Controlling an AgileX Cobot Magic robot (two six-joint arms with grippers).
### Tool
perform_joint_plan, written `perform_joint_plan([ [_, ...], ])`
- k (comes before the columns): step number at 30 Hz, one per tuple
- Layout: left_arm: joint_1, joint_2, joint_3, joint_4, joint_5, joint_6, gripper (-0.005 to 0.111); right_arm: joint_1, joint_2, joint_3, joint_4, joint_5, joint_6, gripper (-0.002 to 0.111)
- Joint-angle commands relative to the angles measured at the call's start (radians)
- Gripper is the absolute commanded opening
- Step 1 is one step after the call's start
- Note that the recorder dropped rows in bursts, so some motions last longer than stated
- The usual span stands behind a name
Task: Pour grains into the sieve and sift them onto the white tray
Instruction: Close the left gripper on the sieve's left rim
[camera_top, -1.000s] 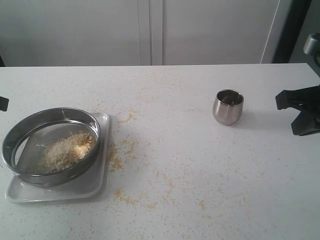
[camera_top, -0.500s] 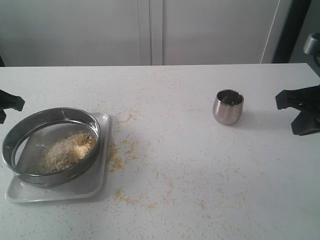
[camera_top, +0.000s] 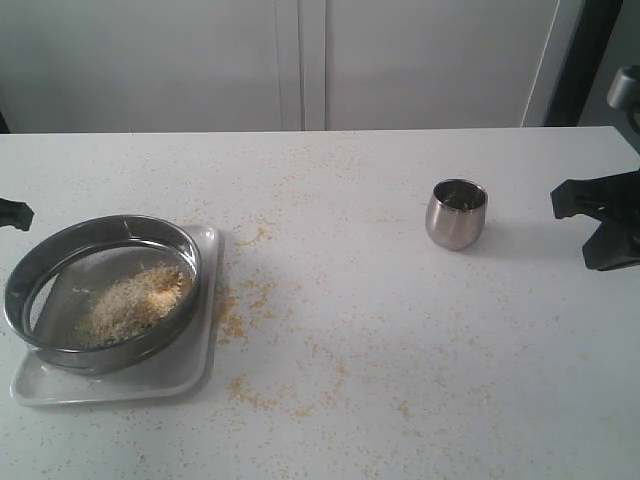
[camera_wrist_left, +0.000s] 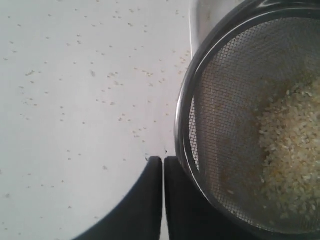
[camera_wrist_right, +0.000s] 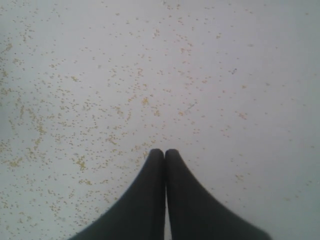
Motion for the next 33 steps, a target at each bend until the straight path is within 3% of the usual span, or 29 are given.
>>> perform_joint_plan([
  [1,0.0,0.028,-0.005,-0.007,0.0,0.003,0.031,-0.006,-0.009,0.0,0.001,-0.006,-0.005,0.0],
  [3,0.0,0.047,-0.005,-0.01,-0.011,0.003,0.042,-0.006,-0.009,0.0,0.001,-0.006,-0.005,0.0],
  [5,0.0,0.061,-0.005,-0.012,-0.011,0.003,0.046,-0.006,-0.009,0.0,0.001,-0.006,-0.005,0.0],
  [33,0.0,0.226,-0.005,-0.072,-0.075,0.001,0.045,-0.006,-0.009,0.0,0.001,-0.006,-0.005,0.0],
])
